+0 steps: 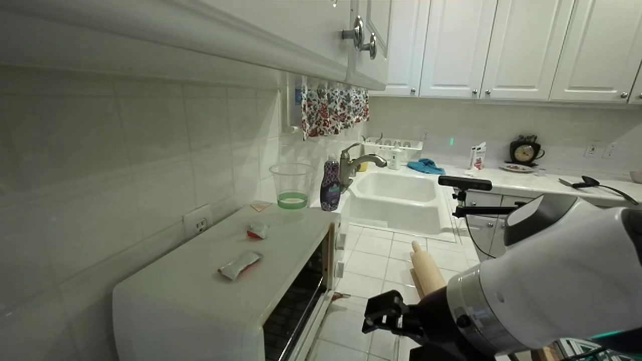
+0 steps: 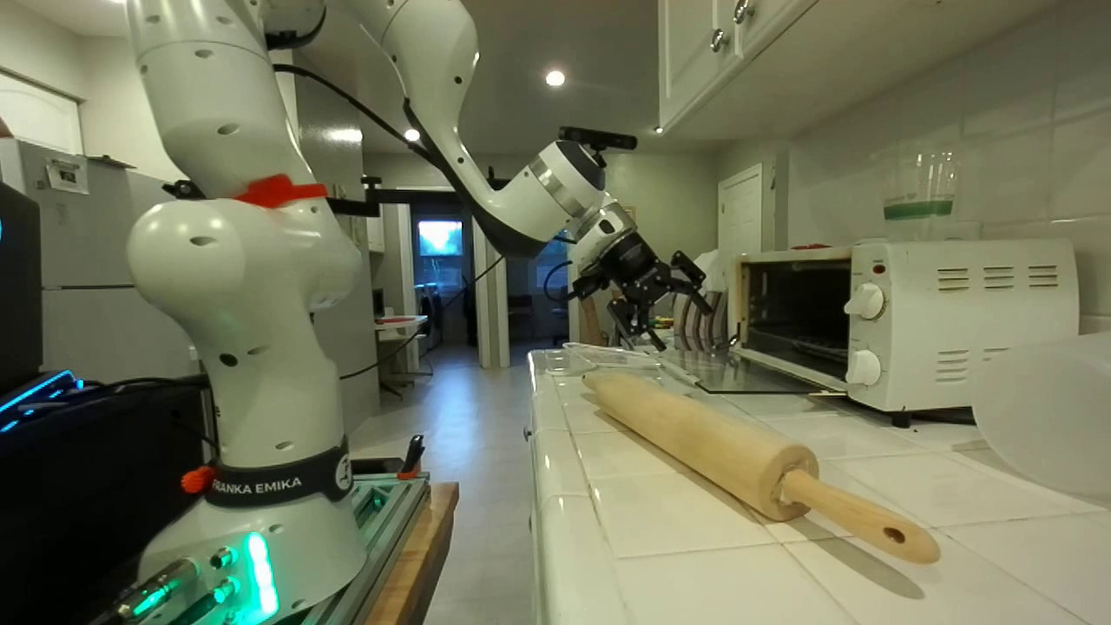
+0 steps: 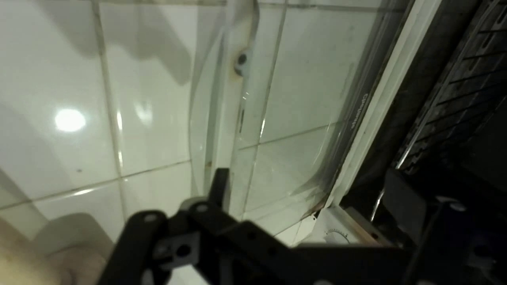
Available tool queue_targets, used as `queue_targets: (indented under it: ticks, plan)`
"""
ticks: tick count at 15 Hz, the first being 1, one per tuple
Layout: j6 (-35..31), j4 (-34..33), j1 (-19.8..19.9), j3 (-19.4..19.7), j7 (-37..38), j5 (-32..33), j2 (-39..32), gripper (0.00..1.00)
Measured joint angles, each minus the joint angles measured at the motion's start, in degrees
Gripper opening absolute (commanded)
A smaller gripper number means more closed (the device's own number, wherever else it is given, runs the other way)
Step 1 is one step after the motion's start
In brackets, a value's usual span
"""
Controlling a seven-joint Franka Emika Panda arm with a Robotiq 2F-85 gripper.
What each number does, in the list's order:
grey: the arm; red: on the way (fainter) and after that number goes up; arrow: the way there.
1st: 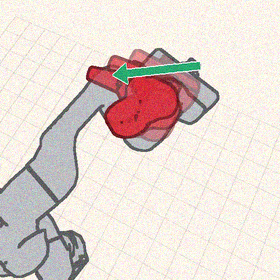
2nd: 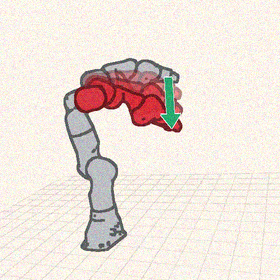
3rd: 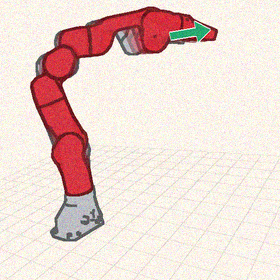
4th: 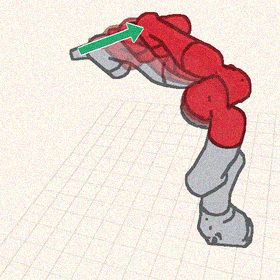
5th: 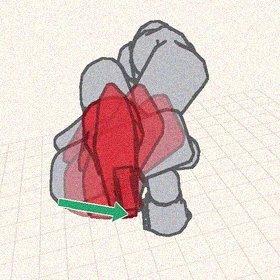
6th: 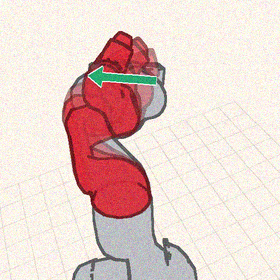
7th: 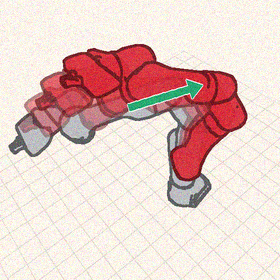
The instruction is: Close the door of the oven
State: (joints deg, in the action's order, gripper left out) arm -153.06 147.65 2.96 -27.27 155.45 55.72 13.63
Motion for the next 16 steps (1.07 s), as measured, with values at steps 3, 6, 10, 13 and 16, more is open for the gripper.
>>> queue_targets:
  ticks: [3,6,10,13,16]
  plan:
    - [-2.0,0.1,0.3,-0.4,0.0,-0.1,-0.8,1.0]
    - [-3.4,0.1,0.3,-0.4,0.0,-0.5,-2.7,1.0]
    - [-4.7,0.1,0.7,-0.4,0.0,-1.2,-3.6,1.0]
    - [-4.8,0.1,1.1,-0.4,0.0,-1.2,-3.6,1.0]
    - [-5.0,0.1,1.8,-0.6,0.0,-1.2,-3.6,1.0]
